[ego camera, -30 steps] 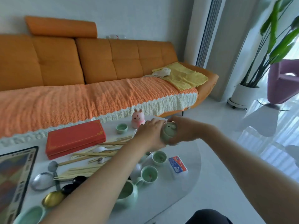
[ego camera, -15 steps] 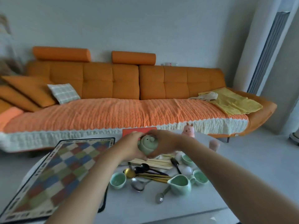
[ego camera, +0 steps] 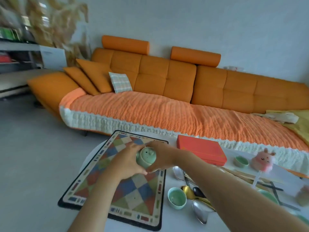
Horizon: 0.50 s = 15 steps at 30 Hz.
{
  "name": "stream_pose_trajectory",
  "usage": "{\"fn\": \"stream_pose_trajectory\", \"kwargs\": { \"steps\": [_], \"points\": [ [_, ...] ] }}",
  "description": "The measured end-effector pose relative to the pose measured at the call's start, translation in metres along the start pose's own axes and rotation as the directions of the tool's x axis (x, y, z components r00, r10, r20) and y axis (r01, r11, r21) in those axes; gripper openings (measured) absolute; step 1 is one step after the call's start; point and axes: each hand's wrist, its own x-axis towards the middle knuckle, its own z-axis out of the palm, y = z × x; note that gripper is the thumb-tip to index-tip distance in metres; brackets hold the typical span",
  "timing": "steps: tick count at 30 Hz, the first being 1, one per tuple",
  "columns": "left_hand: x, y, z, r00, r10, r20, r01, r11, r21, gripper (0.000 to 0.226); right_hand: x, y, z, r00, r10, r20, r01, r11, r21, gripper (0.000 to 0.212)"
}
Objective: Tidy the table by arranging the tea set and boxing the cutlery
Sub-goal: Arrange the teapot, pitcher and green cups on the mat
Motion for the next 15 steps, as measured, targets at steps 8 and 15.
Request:
{"fn": "stream_pose_trajectory", "kwargs": {
  "steps": [8, 15],
  "points": [
    [0.009, -0.053, -0.01, 0.995, -0.1, 0.012, 0.099, 0.991, 0.086, 0.089, 0.057, -0.012, 0.039, 0.998, -0.032, 0.053, 0.033, 0.999, -0.008, 0.09],
    [0.013, -0.068, -0.015, 0.979, -0.203, -0.03, 0.205, 0.962, 0.182, 0.123, 0.062, -0.005, 0.049, 0.999, -0.026, -0.023, 0.025, 0.998, -0.059, 0.096]
  ]
}}
